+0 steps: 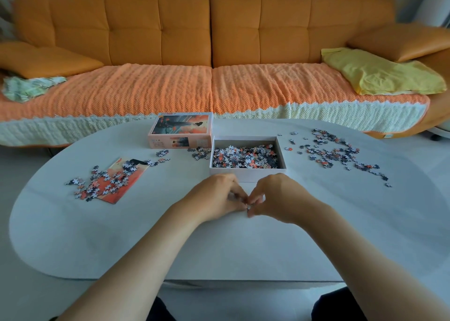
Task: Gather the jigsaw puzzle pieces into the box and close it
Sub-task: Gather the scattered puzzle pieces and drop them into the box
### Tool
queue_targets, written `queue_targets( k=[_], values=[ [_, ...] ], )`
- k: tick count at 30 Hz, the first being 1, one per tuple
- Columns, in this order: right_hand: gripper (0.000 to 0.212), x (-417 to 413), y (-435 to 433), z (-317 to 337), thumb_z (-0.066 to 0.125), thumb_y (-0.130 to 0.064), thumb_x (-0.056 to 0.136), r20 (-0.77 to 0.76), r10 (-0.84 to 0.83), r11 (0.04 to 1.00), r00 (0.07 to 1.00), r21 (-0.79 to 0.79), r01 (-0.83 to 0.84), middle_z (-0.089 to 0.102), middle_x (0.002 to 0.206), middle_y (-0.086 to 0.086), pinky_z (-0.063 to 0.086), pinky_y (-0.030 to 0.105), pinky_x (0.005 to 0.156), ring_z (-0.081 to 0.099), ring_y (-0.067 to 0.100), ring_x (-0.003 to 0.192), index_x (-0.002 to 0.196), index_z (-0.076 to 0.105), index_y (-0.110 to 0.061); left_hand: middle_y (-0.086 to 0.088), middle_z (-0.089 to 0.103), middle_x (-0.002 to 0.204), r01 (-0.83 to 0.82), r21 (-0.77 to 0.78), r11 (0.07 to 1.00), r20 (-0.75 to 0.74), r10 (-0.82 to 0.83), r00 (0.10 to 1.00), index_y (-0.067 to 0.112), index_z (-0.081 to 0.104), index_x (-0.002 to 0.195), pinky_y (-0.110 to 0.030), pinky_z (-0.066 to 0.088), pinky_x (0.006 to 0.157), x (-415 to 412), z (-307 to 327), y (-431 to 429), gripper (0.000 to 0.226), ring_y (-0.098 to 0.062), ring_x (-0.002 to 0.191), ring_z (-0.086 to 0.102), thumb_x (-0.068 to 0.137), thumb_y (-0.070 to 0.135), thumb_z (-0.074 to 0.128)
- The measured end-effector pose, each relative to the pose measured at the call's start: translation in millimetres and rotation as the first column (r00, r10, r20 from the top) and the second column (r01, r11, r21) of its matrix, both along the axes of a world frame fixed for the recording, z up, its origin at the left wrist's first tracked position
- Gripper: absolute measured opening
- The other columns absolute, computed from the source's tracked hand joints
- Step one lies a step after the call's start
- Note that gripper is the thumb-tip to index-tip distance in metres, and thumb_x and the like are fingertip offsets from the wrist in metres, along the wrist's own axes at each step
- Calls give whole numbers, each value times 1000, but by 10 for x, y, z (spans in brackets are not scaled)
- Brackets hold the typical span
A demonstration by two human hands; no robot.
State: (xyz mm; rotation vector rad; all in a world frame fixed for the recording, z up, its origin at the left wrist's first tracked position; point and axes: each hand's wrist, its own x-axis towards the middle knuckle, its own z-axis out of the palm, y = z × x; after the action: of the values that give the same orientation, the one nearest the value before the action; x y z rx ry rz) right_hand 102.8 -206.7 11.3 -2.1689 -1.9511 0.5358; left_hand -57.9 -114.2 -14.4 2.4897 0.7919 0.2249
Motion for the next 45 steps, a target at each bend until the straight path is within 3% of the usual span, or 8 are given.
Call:
queue_targets(
  k=[4, 11, 18, 24, 33, 37, 41, 45],
  values=[
    [17, -15, -7, -29, 81, -33, 73, -112, -8, 1000, 994, 13, 10, 62, 75, -17, 42, 10, 61, 56, 1, 74, 89, 78, -30, 10, 57, 87, -16, -16, 1000, 6, 17, 1000, 31, 74, 89, -34, 50, 73, 10, 0, -14, 8, -4, 75, 53, 81, 34, 74],
    [7, 29, 27, -87, 78, -17, 75, -224, -22, 1000, 974, -3, 22, 71, 69, -4, 49, 18, 57, 63, 3, 63, 76, 75, -23, 12, 64, 83, -30, -58, 998, 1, 30, 1000, 34, 64, 76, -20, 45, 64, 23, -26, 8, 13, -2, 72, 57, 78, 32, 77],
    [20, 91, 60, -97, 68, -6, 76, -298, -55, 998, 953, -33, 48, 73, 75, -4, 58, 29, 70, 68, 8, 69, 86, 71, -23, 13, 63, 85, -57, -90, 994, -3, 57, 998, 32, 65, 94, -19, 43, 64, -12, -5, 33, 17, 1, 71, 54, 81, 31, 76],
    [28, 151, 46, -77, 60, -11, 76, -316, -107, 993, 943, 17, 118, 70, 80, -3, 55, 25, 64, 65, 19, 72, 83, 72, -35, 16, 62, 86, -67, -116, 991, -61, 60, 996, 38, 68, 111, -17, 42, 68, -19, 32, 26, 27, 3, 77, 55, 85, 34, 73],
    [32, 252, -79, 9, 63, -7, 80, -255, -139, 989, 957, 13, 147, 64, 70, -13, 50, 19, 56, 63, 16, 65, 71, 72, -36, 14, 65, 85, -31, -70, 997, -53, 27, 998, 29, 72, 86, -18, 43, 65, 72, 68, -22, 6, 4, 74, 54, 83, 24, 74],
    [26, 252, -62, -56, 64, -9, 84, -259, -145, 982, 955, 84, 171, 65, 75, -13, 50, 17, 66, 64, 11, 74, 94, 74, -32, 13, 65, 85, -57, -116, 992, -45, 52, 998, 33, 69, 82, -20, 44, 66, 39, 78, -1, 7, 0, 74, 56, 83, 27, 74],
    [22, 226, -11, -154, 69, -20, 87, -143, -77, 995, 987, 50, 85, 68, 90, -6, 47, 18, 74, 62, 12, 82, 107, 73, -27, 24, 63, 76, -132, -105, 986, 97, 142, 985, 34, 69, 80, -13, 38, 57, 2, 160, -12, 8, 2, 63, 52, 83, 29, 73],
    [10, 212, 31, -122, 71, -19, 84, -115, -53, 996, 992, 66, 61, 63, 81, -13, 39, 3, 56, 56, 2, 68, 91, 76, -24, 25, 62, 76, -216, 12, 976, 310, 202, 929, 32, 69, 81, -14, 36, 56, 38, 219, 35, 9, 0, 62, 50, 85, 24, 71]
  ],
)
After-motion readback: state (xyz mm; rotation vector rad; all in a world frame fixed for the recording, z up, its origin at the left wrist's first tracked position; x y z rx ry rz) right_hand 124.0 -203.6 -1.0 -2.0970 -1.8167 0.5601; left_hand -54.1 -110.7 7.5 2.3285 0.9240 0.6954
